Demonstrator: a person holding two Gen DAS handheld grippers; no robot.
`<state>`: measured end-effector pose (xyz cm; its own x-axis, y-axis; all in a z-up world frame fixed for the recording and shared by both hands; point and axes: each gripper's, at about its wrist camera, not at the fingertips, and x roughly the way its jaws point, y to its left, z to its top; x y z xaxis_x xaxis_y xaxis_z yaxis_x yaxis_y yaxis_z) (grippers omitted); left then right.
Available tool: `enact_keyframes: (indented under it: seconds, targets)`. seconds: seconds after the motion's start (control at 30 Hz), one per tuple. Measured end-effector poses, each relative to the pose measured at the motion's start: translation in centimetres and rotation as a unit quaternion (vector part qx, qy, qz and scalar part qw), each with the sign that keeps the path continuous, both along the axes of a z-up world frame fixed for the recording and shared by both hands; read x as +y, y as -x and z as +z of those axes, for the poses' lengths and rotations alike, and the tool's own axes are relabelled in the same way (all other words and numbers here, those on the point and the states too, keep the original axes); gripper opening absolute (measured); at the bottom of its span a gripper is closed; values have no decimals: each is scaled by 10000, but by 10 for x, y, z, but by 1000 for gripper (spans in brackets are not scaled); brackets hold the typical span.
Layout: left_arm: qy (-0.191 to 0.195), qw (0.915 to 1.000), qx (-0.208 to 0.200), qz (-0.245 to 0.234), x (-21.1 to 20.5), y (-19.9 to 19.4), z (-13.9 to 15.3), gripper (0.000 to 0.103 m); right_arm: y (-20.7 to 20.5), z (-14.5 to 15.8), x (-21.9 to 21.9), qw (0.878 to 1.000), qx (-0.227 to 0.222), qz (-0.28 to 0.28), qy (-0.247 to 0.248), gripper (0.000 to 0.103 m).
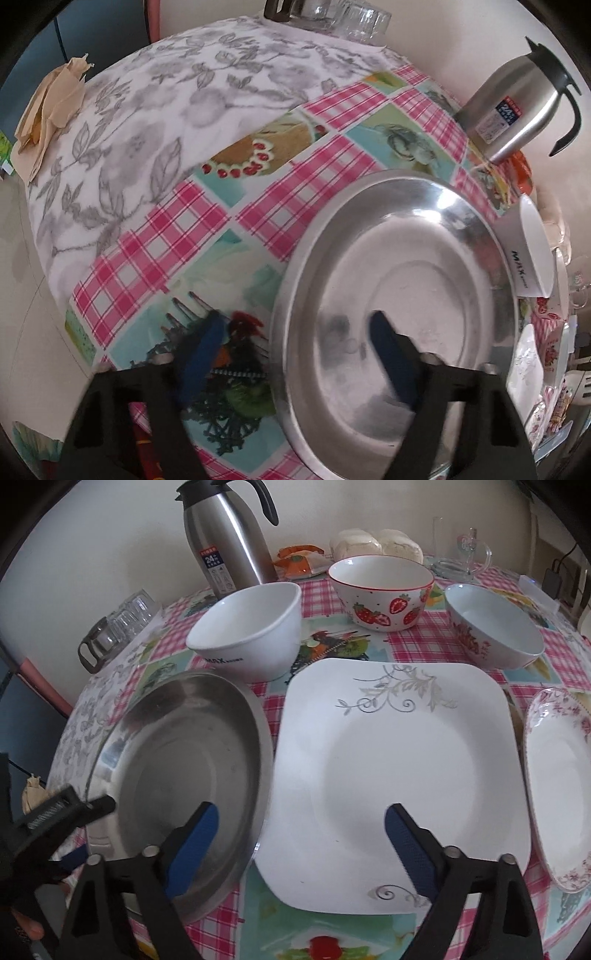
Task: Organize plates and bowls
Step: 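Close the left gripper on the basin rim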
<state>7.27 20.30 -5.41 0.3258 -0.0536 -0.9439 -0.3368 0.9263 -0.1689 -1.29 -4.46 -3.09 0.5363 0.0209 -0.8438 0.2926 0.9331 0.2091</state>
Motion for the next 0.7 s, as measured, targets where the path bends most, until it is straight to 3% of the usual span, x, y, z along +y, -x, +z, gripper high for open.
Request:
enact_keyframes:
  seconds: [0.1, 0.23, 0.43, 0.7]
  targets:
    - [29, 10000, -93, 6, 4, 2, 3, 64, -2, 2, 5, 9999, -53, 129, 1, 82]
    - [-159, 9998, -57, 79, 8, 6, 4, 41, -4, 2, 11, 9996, -65, 291, 15, 69]
    - [-80, 9996, -94, 244, 24, 14, 6, 32, -7, 1, 18, 9993, -65, 378, 53, 52]
    - [-175, 9979, -68, 618, 41, 29, 9, 32, -9, 3, 29, 9987, -171, 461, 154, 47]
